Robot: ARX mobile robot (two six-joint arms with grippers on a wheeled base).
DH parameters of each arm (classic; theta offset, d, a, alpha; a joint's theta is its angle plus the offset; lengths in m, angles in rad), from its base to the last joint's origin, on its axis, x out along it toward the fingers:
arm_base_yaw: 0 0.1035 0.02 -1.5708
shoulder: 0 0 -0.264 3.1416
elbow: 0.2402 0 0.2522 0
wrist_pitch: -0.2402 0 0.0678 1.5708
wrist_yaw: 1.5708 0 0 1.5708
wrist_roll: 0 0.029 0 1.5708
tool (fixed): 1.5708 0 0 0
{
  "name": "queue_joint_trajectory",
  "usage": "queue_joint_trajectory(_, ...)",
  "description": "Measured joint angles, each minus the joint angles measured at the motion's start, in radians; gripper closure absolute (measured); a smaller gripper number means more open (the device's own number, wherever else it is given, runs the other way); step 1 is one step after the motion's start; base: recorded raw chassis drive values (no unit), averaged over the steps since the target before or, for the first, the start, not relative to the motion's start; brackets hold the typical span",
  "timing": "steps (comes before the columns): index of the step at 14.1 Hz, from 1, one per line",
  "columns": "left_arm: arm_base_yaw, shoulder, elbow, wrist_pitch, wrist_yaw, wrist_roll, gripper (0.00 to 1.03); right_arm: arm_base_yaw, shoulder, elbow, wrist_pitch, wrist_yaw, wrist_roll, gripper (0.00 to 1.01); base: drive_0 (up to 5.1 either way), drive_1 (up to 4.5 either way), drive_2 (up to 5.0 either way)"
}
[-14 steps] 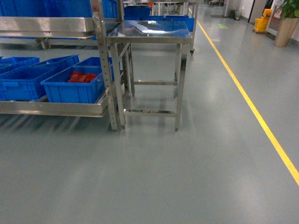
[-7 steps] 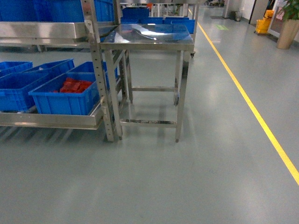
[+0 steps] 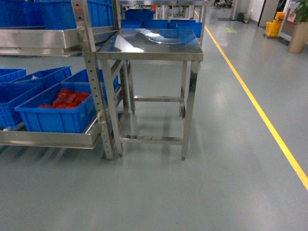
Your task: Pick blue part to blue bin on bottom shelf
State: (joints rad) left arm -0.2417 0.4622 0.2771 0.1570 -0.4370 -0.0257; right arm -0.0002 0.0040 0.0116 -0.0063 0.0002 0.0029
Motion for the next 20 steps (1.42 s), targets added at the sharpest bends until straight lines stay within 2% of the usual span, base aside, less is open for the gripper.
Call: queue_joint_trajectory(20,0.0,0.0,0.0,0.0,0.0,0.0,0.58,0.0,0.0,0.0,0.0,0.0,0.0,0.03,0.0,4.14,-4.2)
